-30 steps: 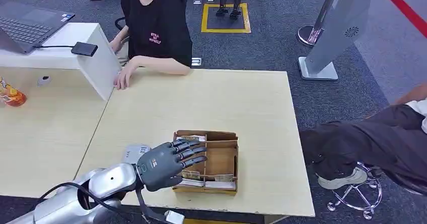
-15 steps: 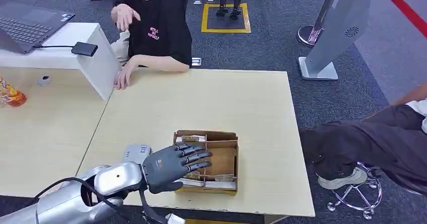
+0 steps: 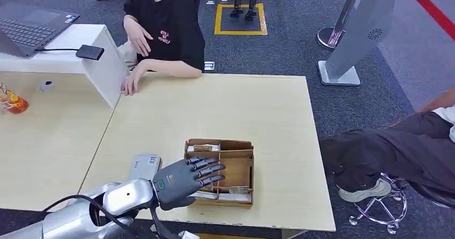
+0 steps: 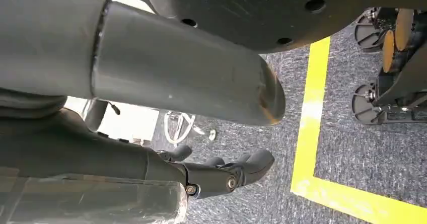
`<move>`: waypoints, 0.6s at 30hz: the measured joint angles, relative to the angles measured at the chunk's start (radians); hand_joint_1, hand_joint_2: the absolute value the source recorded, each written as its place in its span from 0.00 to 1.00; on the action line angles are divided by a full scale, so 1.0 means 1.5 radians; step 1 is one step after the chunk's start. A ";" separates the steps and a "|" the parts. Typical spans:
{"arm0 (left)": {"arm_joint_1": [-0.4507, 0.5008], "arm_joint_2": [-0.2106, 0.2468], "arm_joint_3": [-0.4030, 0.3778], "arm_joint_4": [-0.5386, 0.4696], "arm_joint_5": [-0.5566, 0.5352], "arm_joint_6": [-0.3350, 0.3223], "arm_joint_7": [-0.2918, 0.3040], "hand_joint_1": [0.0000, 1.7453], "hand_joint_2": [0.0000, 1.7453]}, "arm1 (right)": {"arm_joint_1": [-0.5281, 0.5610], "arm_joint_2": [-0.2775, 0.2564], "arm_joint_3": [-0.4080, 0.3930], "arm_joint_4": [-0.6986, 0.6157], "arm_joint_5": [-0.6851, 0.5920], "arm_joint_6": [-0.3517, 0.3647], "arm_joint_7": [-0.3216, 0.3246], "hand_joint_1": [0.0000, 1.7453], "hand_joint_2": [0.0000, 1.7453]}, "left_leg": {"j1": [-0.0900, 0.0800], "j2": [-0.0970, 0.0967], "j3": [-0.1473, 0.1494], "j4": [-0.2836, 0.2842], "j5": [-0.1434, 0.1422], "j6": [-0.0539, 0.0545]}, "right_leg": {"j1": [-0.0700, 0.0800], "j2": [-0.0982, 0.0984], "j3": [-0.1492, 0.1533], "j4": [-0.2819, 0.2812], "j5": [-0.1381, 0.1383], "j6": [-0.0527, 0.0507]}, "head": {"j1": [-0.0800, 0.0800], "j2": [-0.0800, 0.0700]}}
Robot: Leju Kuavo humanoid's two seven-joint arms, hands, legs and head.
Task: Pass the card to the sensor for recognition and then transmit it.
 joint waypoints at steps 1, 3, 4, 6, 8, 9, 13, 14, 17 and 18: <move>0.006 -0.003 0.000 0.004 -0.008 0.008 0.007 0.14 1.00 | 0.000 0.000 0.000 0.000 0.000 0.000 0.001 0.00 0.00 | 0.000 0.000 0.000 0.000 0.000 0.000 | 0.000 0.000 0.000 0.000 0.000 0.000 | 0.000 0.000; 0.017 -0.007 0.000 0.012 -0.019 0.017 0.016 0.13 1.00 | 0.000 0.000 -0.001 0.000 0.000 -0.001 0.001 0.00 0.00 | 0.000 0.000 0.000 0.000 0.000 0.000 | 0.000 0.000 0.000 0.000 0.000 0.000 | 0.000 0.000; 0.021 -0.009 0.000 0.015 -0.021 0.019 0.018 0.14 1.00 | 0.000 0.000 -0.001 0.000 0.000 -0.001 0.001 0.00 0.00 | 0.000 0.000 0.000 0.000 0.000 0.000 | 0.000 0.000 0.000 0.000 0.000 0.000 | 0.000 0.000; 0.026 -0.011 0.000 0.019 -0.023 0.020 0.018 0.13 1.00 | 0.000 0.000 -0.001 0.000 0.000 -0.001 0.002 0.00 0.00 | 0.000 0.000 0.000 0.000 0.000 0.000 | 0.000 0.000 0.000 0.000 0.000 0.000 | 0.000 0.000; 0.030 -0.015 0.000 0.023 -0.025 0.022 0.020 0.13 1.00 | 0.000 0.000 -0.001 0.000 0.000 -0.001 0.003 0.00 0.00 | 0.000 0.000 0.000 0.000 0.000 0.000 | 0.000 0.000 0.000 0.000 0.000 0.000 | 0.000 0.000; 0.032 -0.016 0.000 0.025 -0.025 0.023 0.021 0.13 1.00 | 0.000 0.000 -0.001 0.000 0.000 -0.001 0.003 0.00 0.00 | 0.000 0.000 0.000 0.000 0.000 0.000 | 0.000 0.000 0.000 0.000 0.000 0.000 | 0.000 0.000; 0.043 -0.026 0.000 0.040 -0.035 0.023 0.026 0.14 1.00 | 0.000 0.000 -0.001 0.000 0.000 0.000 0.004 0.00 0.00 | 0.000 0.000 0.000 0.000 0.000 0.000 | 0.000 0.000 0.000 0.000 0.000 0.000 | 0.000 0.000; 0.045 -0.026 0.000 0.043 -0.036 0.023 0.026 0.14 1.00 | 0.000 0.000 -0.001 0.000 0.000 0.000 0.004 0.00 0.00 | 0.000 0.000 0.000 0.000 0.000 0.000 | 0.000 0.000 0.000 0.000 0.000 0.000 | 0.000 0.000; 0.050 -0.029 0.000 0.049 -0.041 0.024 0.029 0.15 1.00 | 0.000 0.000 -0.001 0.000 0.000 0.000 0.004 0.00 0.00 | 0.000 0.000 0.000 0.000 0.000 0.000 | 0.000 0.000 0.000 0.000 0.000 0.000 | 0.000 0.000; 0.051 -0.030 0.000 0.050 -0.043 0.025 0.032 0.15 1.00 | 0.000 0.000 -0.001 0.000 0.000 0.000 0.004 0.00 0.00 | 0.000 0.000 0.000 0.000 0.000 0.000 | 0.000 0.000 0.000 0.000 0.000 0.000 | 0.000 0.000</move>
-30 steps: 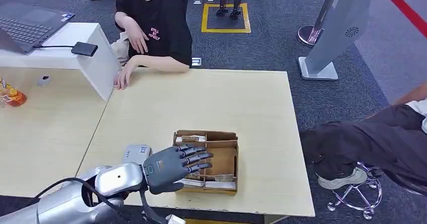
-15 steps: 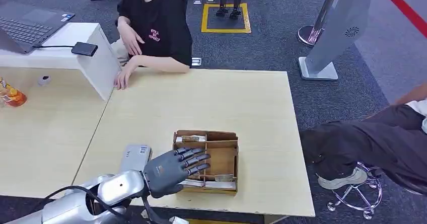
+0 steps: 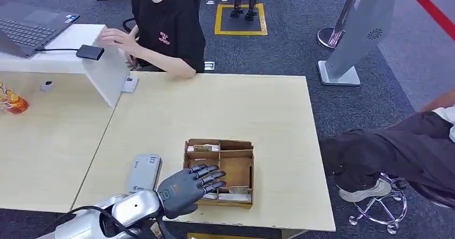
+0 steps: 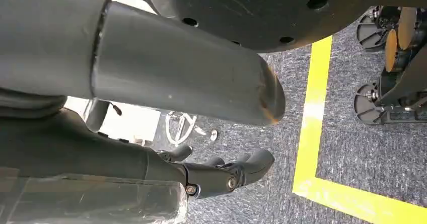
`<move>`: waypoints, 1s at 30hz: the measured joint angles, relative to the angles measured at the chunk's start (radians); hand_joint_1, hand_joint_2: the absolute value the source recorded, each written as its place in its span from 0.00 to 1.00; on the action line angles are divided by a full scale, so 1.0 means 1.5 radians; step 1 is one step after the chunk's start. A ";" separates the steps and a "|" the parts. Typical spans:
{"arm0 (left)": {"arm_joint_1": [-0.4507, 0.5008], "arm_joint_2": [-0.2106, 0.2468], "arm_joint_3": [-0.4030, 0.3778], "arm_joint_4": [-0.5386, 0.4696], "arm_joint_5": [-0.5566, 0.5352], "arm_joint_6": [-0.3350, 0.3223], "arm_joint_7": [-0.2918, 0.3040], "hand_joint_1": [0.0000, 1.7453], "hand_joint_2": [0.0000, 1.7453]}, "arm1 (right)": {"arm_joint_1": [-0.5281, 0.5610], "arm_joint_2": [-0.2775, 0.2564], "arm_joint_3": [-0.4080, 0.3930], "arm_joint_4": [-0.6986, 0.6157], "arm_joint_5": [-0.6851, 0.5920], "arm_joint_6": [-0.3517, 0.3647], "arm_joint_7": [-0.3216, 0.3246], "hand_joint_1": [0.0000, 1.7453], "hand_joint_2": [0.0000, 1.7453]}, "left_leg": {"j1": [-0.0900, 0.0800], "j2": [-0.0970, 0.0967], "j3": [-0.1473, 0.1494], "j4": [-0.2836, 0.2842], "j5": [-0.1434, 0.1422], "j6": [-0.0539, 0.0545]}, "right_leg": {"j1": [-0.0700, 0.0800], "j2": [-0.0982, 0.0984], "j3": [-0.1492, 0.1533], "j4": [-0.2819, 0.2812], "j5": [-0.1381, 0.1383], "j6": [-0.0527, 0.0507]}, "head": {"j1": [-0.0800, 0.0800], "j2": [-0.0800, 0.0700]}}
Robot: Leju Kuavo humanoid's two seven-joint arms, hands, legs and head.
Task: Pass the card to the sensor for recognition and then transmit it.
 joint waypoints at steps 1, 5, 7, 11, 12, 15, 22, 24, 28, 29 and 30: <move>0.001 -0.001 0.000 0.002 -0.001 0.001 0.001 0.15 1.00 | 0.000 0.000 0.000 0.000 0.000 0.000 0.000 0.00 0.00 | 0.000 0.000 0.000 0.000 0.000 0.000 | 0.000 0.000 0.000 0.000 0.000 0.000 | 0.000 0.000; 0.010 -0.003 0.000 0.008 -0.013 0.017 0.010 0.15 1.00 | 0.000 0.000 -0.001 0.000 -0.001 -0.001 0.000 0.00 0.00 | 0.000 0.000 0.000 0.000 0.000 0.000 | 0.000 0.000 0.000 0.000 0.000 0.000 | 0.000 0.000; 0.014 -0.006 0.002 0.009 -0.023 0.024 0.015 0.15 1.00 | 0.000 0.000 -0.001 0.000 -0.002 -0.002 0.000 0.00 0.00 | 0.000 0.000 0.000 0.000 0.000 0.000 | 0.000 0.000 0.000 0.000 0.000 0.000 | 0.000 0.000; 0.017 -0.009 0.006 0.010 -0.036 0.026 0.022 0.18 1.00 | 0.000 0.000 -0.002 0.000 -0.002 -0.002 0.000 0.00 0.00 | 0.000 0.000 0.000 0.000 0.000 0.000 | 0.000 0.000 0.000 0.000 0.000 0.000 | 0.000 0.000; 0.019 -0.009 0.007 0.010 -0.039 0.028 0.024 0.18 1.00 | 0.000 0.000 -0.003 0.000 -0.002 -0.002 0.000 0.00 0.00 | 0.000 0.000 0.000 0.000 0.000 0.000 | 0.000 0.000 0.000 0.000 0.000 0.000 | 0.000 0.000; 0.023 -0.012 0.012 0.010 -0.048 0.036 0.033 0.17 1.00 | 0.000 0.000 -0.004 0.000 -0.004 -0.002 0.000 0.00 0.00 | 0.000 0.000 0.000 0.000 0.000 0.000 | 0.000 0.000 0.000 0.000 0.000 0.000 | 0.000 0.000; 0.029 -0.018 0.023 0.012 -0.071 0.034 0.049 0.17 1.00 | 0.000 0.000 -0.006 0.000 -0.005 -0.002 0.000 0.00 0.00 | 0.000 0.000 0.000 0.000 0.000 0.000 | 0.000 0.000 0.000 0.000 0.000 0.000 | 0.000 0.000; 0.029 -0.018 0.024 0.013 -0.073 0.027 0.049 0.18 1.00 | 0.000 0.000 -0.007 0.000 -0.005 -0.002 0.000 0.00 0.00 | 0.000 0.000 0.000 0.000 0.000 0.000 | 0.000 0.000 0.000 0.000 0.000 0.000 | 0.000 0.000; 0.027 -0.018 0.027 0.013 -0.071 0.003 0.046 0.16 1.00 | 0.000 0.000 -0.007 0.000 -0.005 -0.001 0.000 0.00 0.00 | 0.000 0.000 0.000 0.000 0.000 0.000 | 0.000 0.000 0.000 0.000 0.000 0.000 | 0.000 0.000; 0.026 -0.018 0.027 0.013 -0.070 -0.001 0.046 0.16 1.00 | 0.000 0.000 -0.007 0.000 -0.005 -0.001 0.000 0.00 0.00 | 0.000 0.000 0.000 0.000 0.000 0.000 | 0.000 0.000 0.000 0.000 0.000 0.000 | 0.000 0.000; 0.024 -0.018 0.027 0.013 -0.070 -0.005 0.044 0.16 1.00 | 0.000 0.000 -0.007 0.000 -0.004 -0.001 0.000 0.00 0.00 | 0.000 0.000 0.000 0.000 0.000 0.000 | 0.000 0.000 0.000 0.000 0.000 0.000 | 0.000 0.000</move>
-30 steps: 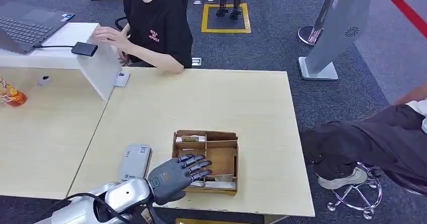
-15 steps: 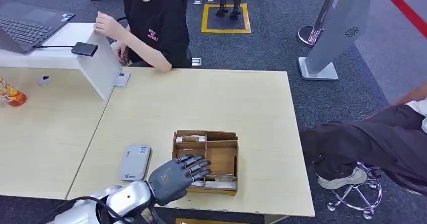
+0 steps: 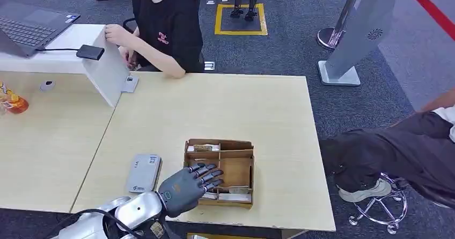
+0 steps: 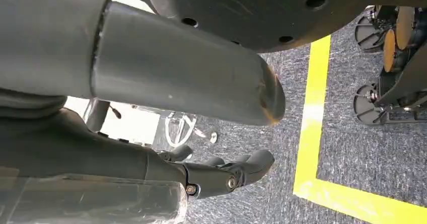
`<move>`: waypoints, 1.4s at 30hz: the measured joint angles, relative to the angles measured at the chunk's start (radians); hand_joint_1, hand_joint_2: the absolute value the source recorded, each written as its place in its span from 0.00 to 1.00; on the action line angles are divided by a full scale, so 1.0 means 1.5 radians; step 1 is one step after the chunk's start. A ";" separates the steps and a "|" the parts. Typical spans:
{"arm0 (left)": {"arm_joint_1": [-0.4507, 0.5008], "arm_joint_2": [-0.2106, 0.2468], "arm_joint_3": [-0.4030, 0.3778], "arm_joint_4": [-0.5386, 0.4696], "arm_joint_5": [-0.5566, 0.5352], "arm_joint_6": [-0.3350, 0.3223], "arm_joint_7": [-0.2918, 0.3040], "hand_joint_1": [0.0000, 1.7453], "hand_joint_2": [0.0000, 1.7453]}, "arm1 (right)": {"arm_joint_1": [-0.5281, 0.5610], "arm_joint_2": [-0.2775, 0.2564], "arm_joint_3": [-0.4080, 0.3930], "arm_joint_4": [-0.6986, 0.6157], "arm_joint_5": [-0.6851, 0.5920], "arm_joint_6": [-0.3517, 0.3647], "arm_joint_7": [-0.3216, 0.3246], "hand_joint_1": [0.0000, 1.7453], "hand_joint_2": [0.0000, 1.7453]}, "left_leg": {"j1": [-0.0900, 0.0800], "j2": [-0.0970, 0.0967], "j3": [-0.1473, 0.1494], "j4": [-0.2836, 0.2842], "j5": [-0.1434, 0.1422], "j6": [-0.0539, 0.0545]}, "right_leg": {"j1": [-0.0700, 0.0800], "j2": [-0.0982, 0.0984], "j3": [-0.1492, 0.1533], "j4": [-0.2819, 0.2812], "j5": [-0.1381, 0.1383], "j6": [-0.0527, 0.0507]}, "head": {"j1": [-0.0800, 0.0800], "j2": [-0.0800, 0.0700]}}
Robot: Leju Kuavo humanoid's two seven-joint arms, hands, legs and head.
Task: Pass the card to the sensor for recognition and then transmit it.
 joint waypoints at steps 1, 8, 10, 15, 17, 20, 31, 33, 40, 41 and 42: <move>-0.002 0.000 0.000 0.000 0.000 -0.001 0.000 0.16 1.00 | 0.000 0.000 0.000 0.000 0.000 0.000 0.000 0.00 0.00 | 0.000 0.000 0.000 0.000 0.000 0.000 | 0.000 0.000 0.000 0.000 0.000 0.000 | 0.000 0.000; -0.008 0.000 0.000 0.000 0.000 -0.008 -0.001 0.17 1.00 | 0.000 0.000 0.000 0.000 0.002 0.001 0.000 0.00 0.00 | 0.000 0.000 0.000 0.000 0.000 0.000 | 0.000 0.000 0.000 0.000 0.000 0.000 | 0.000 0.000; -0.011 0.001 0.000 0.001 0.000 -0.008 0.000 0.17 1.00 | 0.000 0.000 0.000 0.000 0.002 0.001 0.000 0.00 0.00 | 0.000 0.000 0.000 0.000 0.000 0.000 | 0.000 0.000 0.000 0.000 0.000 0.000 | 0.000 0.000; -0.014 0.001 0.000 0.003 -0.006 -0.004 0.010 0.18 1.00 | 0.000 0.000 0.000 0.000 0.002 0.001 0.000 0.00 0.00 | 0.000 0.000 0.000 0.000 0.000 0.000 | 0.000 0.000 0.000 0.000 0.000 0.000 | 0.000 0.000; -0.013 0.001 0.000 0.003 -0.006 -0.002 0.012 0.16 1.00 | 0.000 0.000 0.000 0.000 0.002 0.001 0.000 0.00 0.00 | 0.000 0.000 0.000 0.000 0.000 0.000 | 0.000 0.000 0.000 0.000 0.000 0.000 | 0.000 0.000; -0.013 0.001 0.000 0.003 -0.012 0.003 0.017 0.15 1.00 | 0.000 0.000 0.000 0.000 0.002 0.001 0.000 0.00 0.00 | 0.000 0.000 0.000 0.000 0.000 0.000 | 0.000 0.000 0.000 0.000 0.000 0.000 | 0.000 0.000; -0.015 0.015 0.001 0.003 -0.023 -0.001 0.021 0.17 1.00 | 0.000 0.000 0.000 0.000 0.004 0.001 0.000 0.00 0.00 | 0.000 0.000 0.000 0.000 0.000 0.000 | 0.000 0.000 0.000 0.000 0.000 0.000 | 0.000 0.000; -0.015 0.021 0.001 0.003 -0.023 -0.001 0.021 0.17 1.00 | 0.000 0.000 0.000 0.000 0.004 0.001 -0.002 0.00 0.00 | 0.000 0.000 0.000 0.000 0.000 0.000 | 0.000 0.000 0.000 0.000 0.000 0.000 | 0.000 0.000; -0.015 0.031 0.001 0.003 -0.024 -0.001 0.021 0.17 1.00 | 0.000 0.000 0.000 0.000 0.004 0.001 -0.002 0.00 0.00 | 0.000 0.000 0.000 0.000 0.000 0.000 | 0.000 0.000 0.000 0.000 0.000 0.000 | 0.000 0.000; -0.016 0.033 0.001 0.003 -0.024 -0.001 0.021 0.17 1.00 | 0.000 0.000 0.000 0.000 0.004 0.001 -0.002 0.00 0.00 | 0.000 0.000 0.000 0.000 0.000 0.000 | 0.000 0.000 0.000 0.000 0.000 0.000 | 0.000 0.000; -0.016 0.034 0.001 0.003 -0.025 -0.002 0.020 0.18 1.00 | 0.000 0.000 0.000 0.000 0.004 0.001 -0.002 0.00 0.00 | 0.000 0.000 0.000 0.000 0.000 0.000 | 0.000 0.000 0.000 0.000 0.000 0.000 | 0.000 0.000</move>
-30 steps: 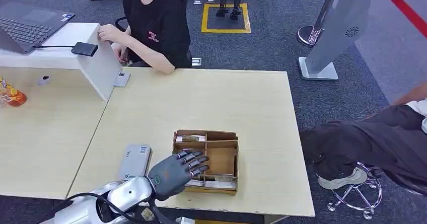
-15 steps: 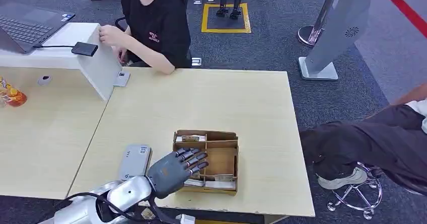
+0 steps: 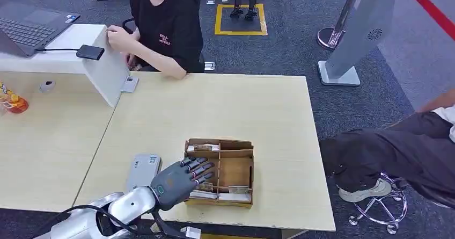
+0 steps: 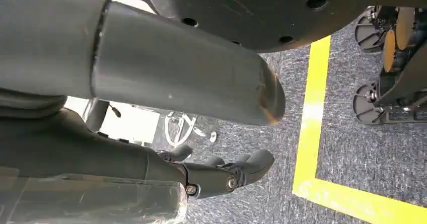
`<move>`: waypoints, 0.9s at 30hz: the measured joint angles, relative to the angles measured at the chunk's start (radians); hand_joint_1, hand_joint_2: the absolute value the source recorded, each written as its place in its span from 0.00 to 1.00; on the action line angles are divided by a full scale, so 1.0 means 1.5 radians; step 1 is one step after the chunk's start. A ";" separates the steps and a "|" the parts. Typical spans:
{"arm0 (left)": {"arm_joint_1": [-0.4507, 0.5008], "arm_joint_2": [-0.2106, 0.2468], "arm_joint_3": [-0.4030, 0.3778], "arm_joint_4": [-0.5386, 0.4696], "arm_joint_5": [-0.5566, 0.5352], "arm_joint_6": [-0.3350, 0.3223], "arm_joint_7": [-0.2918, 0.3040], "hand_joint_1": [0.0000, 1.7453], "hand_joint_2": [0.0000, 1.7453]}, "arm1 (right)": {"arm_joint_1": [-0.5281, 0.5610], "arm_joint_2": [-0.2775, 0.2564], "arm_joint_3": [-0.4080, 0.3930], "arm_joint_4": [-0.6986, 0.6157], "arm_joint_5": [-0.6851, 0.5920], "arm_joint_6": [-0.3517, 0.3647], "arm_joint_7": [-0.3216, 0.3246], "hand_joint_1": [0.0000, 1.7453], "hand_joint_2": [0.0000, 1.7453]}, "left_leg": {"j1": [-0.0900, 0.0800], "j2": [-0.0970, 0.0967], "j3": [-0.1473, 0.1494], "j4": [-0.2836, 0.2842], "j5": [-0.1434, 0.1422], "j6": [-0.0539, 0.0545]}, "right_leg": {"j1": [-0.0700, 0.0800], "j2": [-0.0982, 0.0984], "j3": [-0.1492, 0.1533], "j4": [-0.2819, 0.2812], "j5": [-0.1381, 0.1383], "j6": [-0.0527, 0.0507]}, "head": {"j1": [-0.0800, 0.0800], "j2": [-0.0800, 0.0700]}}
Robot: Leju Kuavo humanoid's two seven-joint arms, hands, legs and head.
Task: Pass the card to the sensor for recognition and then transmit it.
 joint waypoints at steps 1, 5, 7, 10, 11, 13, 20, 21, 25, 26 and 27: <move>0.000 0.001 0.000 0.000 0.000 -0.002 -0.001 0.18 1.00 | 0.000 0.000 0.000 0.000 0.000 0.000 0.000 0.00 0.00 | 0.000 0.000 0.000 0.000 0.000 0.000 | 0.000 0.000 0.000 0.000 0.000 0.000 | 0.000 0.000; -0.002 0.007 0.000 0.000 0.000 -0.014 -0.007 0.27 1.00 | 0.000 0.000 0.000 0.000 0.000 0.000 0.000 0.00 0.00 | 0.000 0.000 0.000 0.000 0.000 0.000 | 0.000 0.000 0.000 0.000 0.000 0.000 | 0.000 0.000; -0.002 0.011 0.000 0.000 0.000 -0.017 -0.009 0.46 1.00 | 0.000 0.000 0.000 0.000 0.000 0.000 0.000 0.00 0.00 | 0.000 0.000 0.000 0.000 0.000 0.000 | 0.000 0.000 0.000 0.000 0.000 0.000 | 0.000 0.000; -0.002 0.015 0.000 0.000 0.000 -0.018 -0.009 0.80 1.00 | 0.000 0.000 0.000 0.000 0.000 0.000 0.000 0.00 0.00 | 0.000 0.000 0.000 0.000 0.000 0.000 | 0.000 0.000 0.000 0.000 0.000 0.000 | 0.000 0.000; -0.002 0.016 0.000 0.000 0.000 -0.018 -0.009 0.84 1.00 | 0.000 0.000 0.000 0.000 0.000 0.000 0.000 0.00 0.00 | 0.000 0.000 0.000 0.000 0.000 0.000 | 0.000 0.000 0.000 0.000 0.000 0.000 | 0.000 0.000; -0.002 0.016 0.000 0.000 0.000 -0.018 -0.009 0.96 1.00 | 0.000 0.000 0.000 0.000 0.000 0.000 0.000 0.00 0.00 | 0.000 0.000 0.000 0.000 0.000 0.000 | 0.000 0.000 0.000 0.000 0.000 0.000 | 0.000 0.000; -0.005 0.019 0.000 0.000 0.001 -0.019 -0.014 1.00 1.00 | 0.000 0.000 0.000 0.000 0.000 0.000 0.000 0.00 0.00 | 0.000 0.000 0.000 0.000 0.000 0.000 | 0.000 0.000 0.000 0.000 0.000 0.000 | 0.000 0.000; -0.005 0.019 0.000 0.000 0.002 -0.019 -0.014 1.00 1.00 | 0.000 0.000 0.000 0.000 0.000 0.000 0.000 0.00 0.00 | 0.000 0.000 0.000 0.000 0.000 0.000 | 0.000 0.000 0.000 0.000 0.000 0.000 | 0.000 0.000; -0.007 0.019 0.000 0.000 0.004 -0.019 -0.015 1.00 1.00 | 0.000 0.000 0.000 0.000 0.000 0.000 0.000 0.00 0.00 | 0.000 0.000 0.000 0.000 0.000 0.000 | 0.000 0.000 0.000 0.000 0.000 0.000 | 0.000 0.000; -0.007 0.019 0.000 0.000 0.004 -0.019 -0.015 1.00 1.00 | 0.000 0.000 0.000 0.000 0.000 0.000 0.000 0.00 0.00 | 0.000 0.000 0.000 0.000 0.000 0.000 | 0.000 0.000 0.000 0.000 0.000 0.000 | 0.000 0.000; -0.007 0.019 0.000 0.000 0.004 -0.019 -0.015 1.00 1.00 | 0.000 0.000 0.000 0.000 0.000 0.000 0.000 0.00 0.00 | 0.000 0.000 0.000 0.000 0.000 0.000 | 0.000 0.000 0.000 0.000 0.000 0.000 | 0.000 0.000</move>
